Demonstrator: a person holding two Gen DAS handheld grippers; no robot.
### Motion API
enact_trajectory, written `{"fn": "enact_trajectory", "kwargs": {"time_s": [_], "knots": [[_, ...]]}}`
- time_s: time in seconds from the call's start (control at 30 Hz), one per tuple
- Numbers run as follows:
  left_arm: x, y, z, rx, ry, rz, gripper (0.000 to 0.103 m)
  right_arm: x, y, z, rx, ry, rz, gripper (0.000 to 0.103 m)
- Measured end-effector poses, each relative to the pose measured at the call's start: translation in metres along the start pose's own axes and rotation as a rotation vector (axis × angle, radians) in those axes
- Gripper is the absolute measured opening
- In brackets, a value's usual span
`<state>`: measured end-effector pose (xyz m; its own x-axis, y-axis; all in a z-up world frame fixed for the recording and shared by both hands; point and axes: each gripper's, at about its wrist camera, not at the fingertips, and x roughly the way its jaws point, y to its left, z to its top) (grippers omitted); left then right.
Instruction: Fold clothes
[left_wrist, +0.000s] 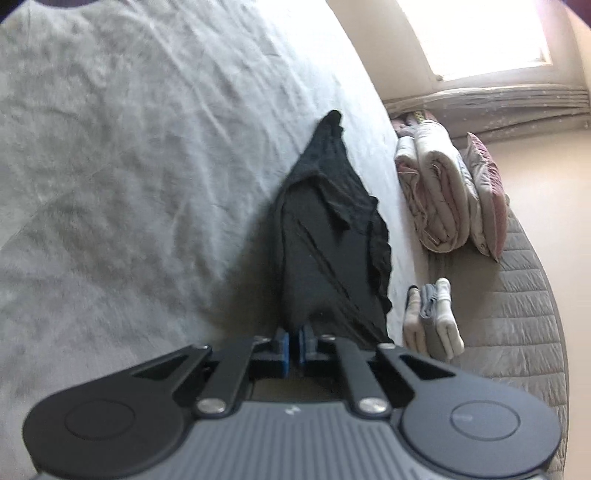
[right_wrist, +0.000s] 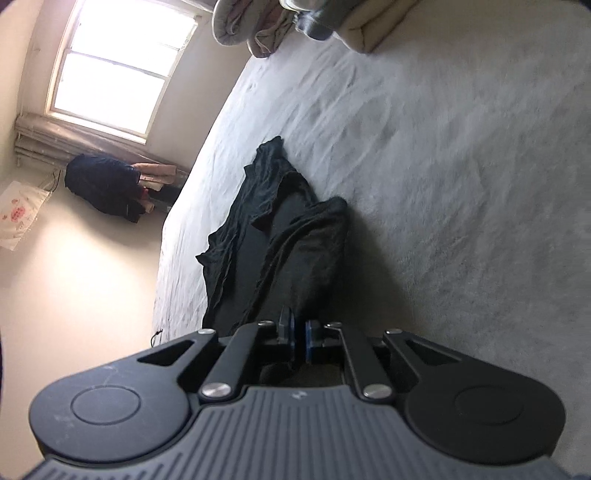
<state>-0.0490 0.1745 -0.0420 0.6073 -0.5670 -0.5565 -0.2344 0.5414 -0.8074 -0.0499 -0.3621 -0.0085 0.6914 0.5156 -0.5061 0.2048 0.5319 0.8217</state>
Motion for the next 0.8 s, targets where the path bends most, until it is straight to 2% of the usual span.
{"fn": "enact_trajectory", "kwargs": {"time_s": [0.2, 0.37, 0.57, 0.8], "knots": [[-0.027, -0.007, -0.018, 0.037, -0.013, 0.018, 0.004, -0.019, 0.008, -0.016, -0.039, 0.006, -0.014, 0.007], [-0.061, 0.004, -0.041, 0.050, 0.007, 0.020, 0.004, -0.039, 0.008, -0.035, -0.063, 0.050, -0.071, 0.007], [-0.091, 0.020, -0.072, 0.059, 0.040, 0.016, 0.004, -0.069, 0.003, -0.063, -0.122, 0.098, -0.092, 0.007], [-0.098, 0.040, -0.089, 0.044, 0.089, 0.014, 0.004, -0.071, 0.005, -0.082, -0.175, 0.146, -0.121, 0.008]]}}
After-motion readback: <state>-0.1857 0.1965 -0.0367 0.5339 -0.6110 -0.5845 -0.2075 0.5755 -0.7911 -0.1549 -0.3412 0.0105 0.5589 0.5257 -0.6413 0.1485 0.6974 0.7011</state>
